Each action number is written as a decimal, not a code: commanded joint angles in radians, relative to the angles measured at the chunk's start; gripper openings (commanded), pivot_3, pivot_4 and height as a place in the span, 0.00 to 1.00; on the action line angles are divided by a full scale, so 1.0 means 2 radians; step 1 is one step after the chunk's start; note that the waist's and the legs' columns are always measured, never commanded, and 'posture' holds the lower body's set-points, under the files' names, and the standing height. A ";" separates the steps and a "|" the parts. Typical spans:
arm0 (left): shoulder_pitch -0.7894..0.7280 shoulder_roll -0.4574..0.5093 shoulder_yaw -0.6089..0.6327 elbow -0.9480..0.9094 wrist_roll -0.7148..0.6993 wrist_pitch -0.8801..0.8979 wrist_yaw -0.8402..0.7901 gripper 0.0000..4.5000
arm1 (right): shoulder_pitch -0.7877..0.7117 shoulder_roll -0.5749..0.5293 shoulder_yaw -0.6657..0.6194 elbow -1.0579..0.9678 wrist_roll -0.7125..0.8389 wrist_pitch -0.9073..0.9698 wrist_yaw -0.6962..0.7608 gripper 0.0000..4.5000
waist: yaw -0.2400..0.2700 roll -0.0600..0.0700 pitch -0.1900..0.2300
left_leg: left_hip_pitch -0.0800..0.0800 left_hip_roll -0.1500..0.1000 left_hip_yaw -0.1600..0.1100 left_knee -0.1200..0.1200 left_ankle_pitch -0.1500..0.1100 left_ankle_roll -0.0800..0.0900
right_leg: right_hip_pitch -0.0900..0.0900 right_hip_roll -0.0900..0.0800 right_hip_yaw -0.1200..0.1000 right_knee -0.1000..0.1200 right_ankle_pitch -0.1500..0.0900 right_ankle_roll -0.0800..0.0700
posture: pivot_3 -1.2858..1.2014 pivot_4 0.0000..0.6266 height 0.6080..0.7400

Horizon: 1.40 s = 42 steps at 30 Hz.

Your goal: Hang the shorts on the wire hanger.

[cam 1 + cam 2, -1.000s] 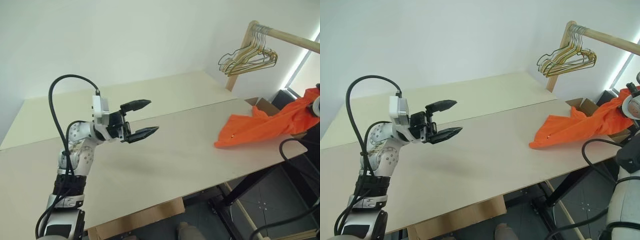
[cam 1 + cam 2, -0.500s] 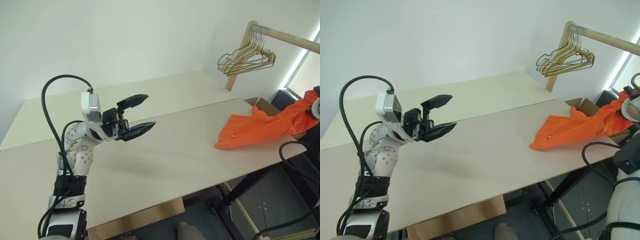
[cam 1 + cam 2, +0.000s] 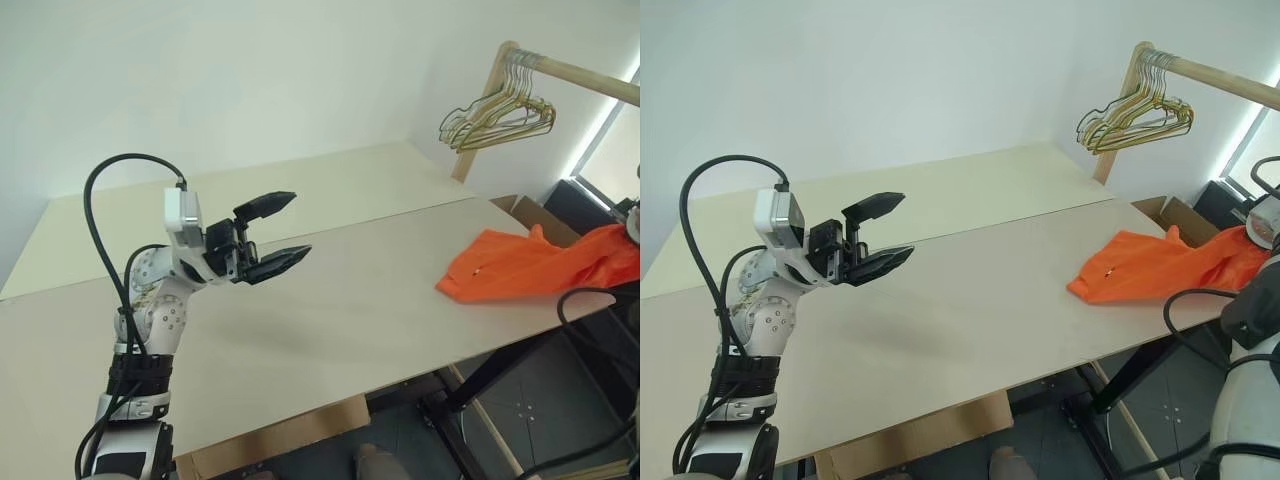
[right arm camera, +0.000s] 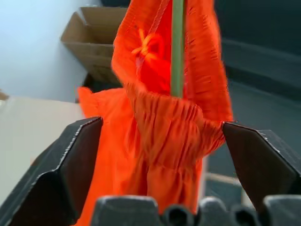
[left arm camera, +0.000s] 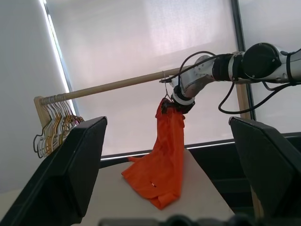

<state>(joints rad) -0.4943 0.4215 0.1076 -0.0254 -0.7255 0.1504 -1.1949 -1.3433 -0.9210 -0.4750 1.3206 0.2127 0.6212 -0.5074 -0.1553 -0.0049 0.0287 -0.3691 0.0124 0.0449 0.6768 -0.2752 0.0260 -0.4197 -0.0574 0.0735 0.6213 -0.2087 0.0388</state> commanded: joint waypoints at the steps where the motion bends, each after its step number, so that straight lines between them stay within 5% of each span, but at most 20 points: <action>1: -0.006 0.001 0.007 -0.014 0.002 -0.007 0.002 1.00 | -0.024 -0.001 0.021 -0.039 -0.023 -0.029 -0.024 1.00 | 0.000 0.000 0.000 | 0.000 0.000 0.000 0.000 0.000 0.000 | 0.000 0.000 0.000 0.000 0.000 0.000 | 0.48 0.00 1.00; 14: -0.012 -0.007 0.007 -0.006 0.004 -0.011 -0.001 1.00 | -0.017 0.020 0.132 -0.090 -0.140 -0.109 -0.072 1.00 | -0.003 0.000 0.000 | 0.000 0.000 0.000 0.000 0.000 0.000 | 0.000 0.000 0.000 0.000 0.000 0.000 | 0.48 0.00 1.00; 26: 0.026 0.025 0.042 -0.022 0.018 -0.015 0.023 1.00 | 0.039 0.105 0.269 -0.158 -0.252 -0.197 0.016 1.00 | -0.011 0.000 0.000 | 0.001 0.000 0.000 0.000 0.000 0.000 | 0.000 0.000 0.001 0.002 0.000 0.000 | 0.51 0.00 1.00; 35: 0.097 0.091 0.081 -0.026 0.061 -0.006 0.076 1.00 | 0.123 0.186 0.284 -0.277 -0.195 -0.235 0.253 1.00 | 0.005 0.000 0.000 | 0.002 0.001 -0.002 0.001 0.000 0.000 | -0.001 0.000 -0.001 0.002 0.001 0.000 | 0.54 0.00 1.00; 42: 0.156 0.111 0.106 -0.052 0.069 -0.002 0.098 1.00 | 0.237 0.182 0.337 -0.442 -0.178 -0.280 0.458 1.00 | 0.043 0.000 0.000 | 0.001 0.001 -0.003 0.000 0.000 0.000 | -0.002 0.000 -0.003 0.002 0.001 0.000 | 0.56 0.00 1.00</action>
<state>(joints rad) -0.1916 0.6257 0.2925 -0.0795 -0.5882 0.1548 -1.0086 -0.8793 -0.5349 0.1895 0.5457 -0.1680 0.0981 0.3203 -0.0683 -0.0049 0.0279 -0.3681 0.0142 0.0395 0.6778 -0.2750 0.0261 -0.4235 -0.0582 0.0680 0.6254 -0.2075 0.0382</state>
